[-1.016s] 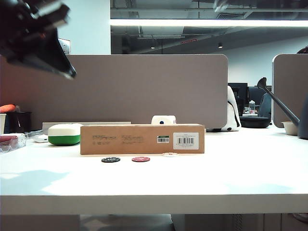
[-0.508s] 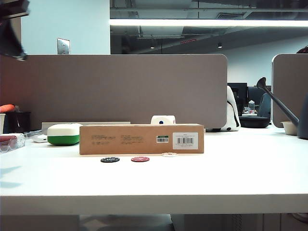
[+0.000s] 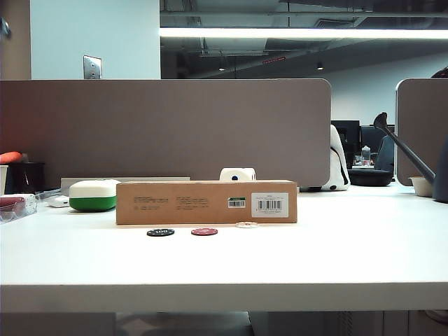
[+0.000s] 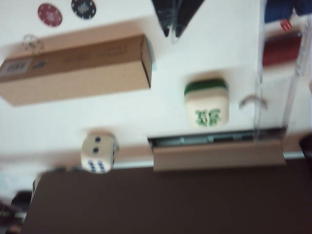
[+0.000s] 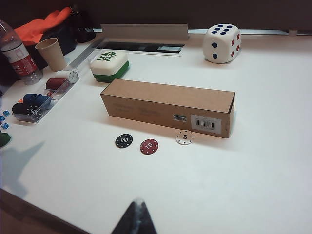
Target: Push the chip with the lowest value in the row forward next to the rectangular box.
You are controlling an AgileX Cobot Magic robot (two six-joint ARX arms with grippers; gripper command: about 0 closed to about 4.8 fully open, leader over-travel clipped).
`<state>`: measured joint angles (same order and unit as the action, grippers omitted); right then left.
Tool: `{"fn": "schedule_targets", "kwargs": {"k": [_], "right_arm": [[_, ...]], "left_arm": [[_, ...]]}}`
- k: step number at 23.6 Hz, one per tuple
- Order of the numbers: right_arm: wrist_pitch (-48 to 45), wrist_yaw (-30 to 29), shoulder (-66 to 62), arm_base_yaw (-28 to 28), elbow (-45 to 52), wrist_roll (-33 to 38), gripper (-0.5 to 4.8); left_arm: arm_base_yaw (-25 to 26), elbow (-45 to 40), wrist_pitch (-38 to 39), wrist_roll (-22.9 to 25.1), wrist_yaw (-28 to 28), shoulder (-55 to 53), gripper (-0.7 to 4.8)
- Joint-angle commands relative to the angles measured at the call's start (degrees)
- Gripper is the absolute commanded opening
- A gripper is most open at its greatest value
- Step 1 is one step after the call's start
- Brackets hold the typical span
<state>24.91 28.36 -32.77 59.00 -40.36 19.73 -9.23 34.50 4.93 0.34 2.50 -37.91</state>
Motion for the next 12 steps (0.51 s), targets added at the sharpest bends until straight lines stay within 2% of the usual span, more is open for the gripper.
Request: {"fn": "schedule_targets", "kwargs": {"k": [1, 3, 7, 12], "right_arm": [[-0.70, 0.07, 0.07, 0.04, -0.15, 0.17, -0.09], [-0.68, 0.07, 0.11, 0.04, -0.15, 0.15, -0.09], [-0.70, 0.07, 0.15, 0.04, -0.15, 0.17, -0.09], [-0.70, 0.07, 0.15, 0.04, -0.15, 0.15, -0.09]], "left_arm": [[1.88, 0.37, -0.70, -0.15, 0.50, 6.03, -0.05], [4.81, 0.37, -0.72, -0.15, 2.16, 11.45, -0.05], [11.72, 0.37, -0.76, -0.15, 1.44, 22.91, -0.05], [13.53, 0.37, -0.57, 0.28, -1.16, 28.02, -0.05]]}}
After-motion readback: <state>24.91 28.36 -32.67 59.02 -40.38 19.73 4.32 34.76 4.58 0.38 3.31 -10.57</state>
